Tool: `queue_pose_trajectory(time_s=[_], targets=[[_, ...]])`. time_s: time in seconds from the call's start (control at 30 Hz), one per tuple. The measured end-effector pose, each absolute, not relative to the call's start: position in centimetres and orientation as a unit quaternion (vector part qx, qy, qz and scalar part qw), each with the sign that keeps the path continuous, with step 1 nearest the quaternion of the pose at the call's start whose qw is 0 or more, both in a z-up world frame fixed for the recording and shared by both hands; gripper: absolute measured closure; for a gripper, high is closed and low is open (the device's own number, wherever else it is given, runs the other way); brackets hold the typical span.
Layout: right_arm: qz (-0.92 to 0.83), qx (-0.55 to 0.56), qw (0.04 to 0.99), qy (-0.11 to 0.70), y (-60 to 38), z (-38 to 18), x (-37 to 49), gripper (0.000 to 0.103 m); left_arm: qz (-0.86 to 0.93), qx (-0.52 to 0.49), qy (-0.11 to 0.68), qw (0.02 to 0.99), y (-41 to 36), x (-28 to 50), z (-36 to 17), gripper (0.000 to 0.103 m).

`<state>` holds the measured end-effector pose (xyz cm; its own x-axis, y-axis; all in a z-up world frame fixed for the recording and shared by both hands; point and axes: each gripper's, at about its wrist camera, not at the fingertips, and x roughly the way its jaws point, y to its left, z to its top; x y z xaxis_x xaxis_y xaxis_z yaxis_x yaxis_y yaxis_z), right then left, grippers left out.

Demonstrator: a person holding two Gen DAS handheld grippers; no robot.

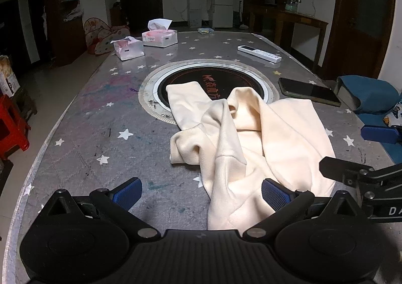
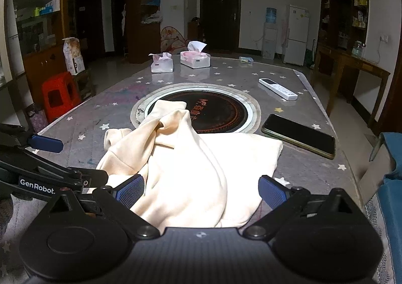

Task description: Fold clothes

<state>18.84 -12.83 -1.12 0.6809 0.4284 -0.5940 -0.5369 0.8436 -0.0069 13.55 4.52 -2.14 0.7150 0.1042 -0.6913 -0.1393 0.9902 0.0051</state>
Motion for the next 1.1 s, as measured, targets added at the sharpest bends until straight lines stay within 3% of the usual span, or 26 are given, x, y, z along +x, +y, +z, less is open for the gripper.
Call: queue_pose_trajectory(time_s=[0.43, 0.8, 1.0, 1.1], targets=[[0.269, -0.096, 0.910, 0.301, -11.4, -1.5, 21.3, 0.006, 0.069, -0.027, 0.378, 0.923, 5.2, 14.6, -2.7, 0.003], [0.286, -0.098, 0.899, 0.317, -8.7, -2.5, 25.2, 0.022, 0.059, -0.030, 0.387, 0.920, 5.9, 16.0, -3.5, 0.023], [0.293, -0.106, 0.891, 0.330, -6.4, -3.8, 27.5, 0.044, 0.048, -0.033, 0.396, 0.916, 6.2, 16.4, -3.9, 0.035], [0.293, -0.110, 0.886, 0.342, -5.9, -4.5, 28.1, 0.069, 0.042, -0.040, 0.401, 0.914, 6.4, 16.6, -4.2, 0.050]])
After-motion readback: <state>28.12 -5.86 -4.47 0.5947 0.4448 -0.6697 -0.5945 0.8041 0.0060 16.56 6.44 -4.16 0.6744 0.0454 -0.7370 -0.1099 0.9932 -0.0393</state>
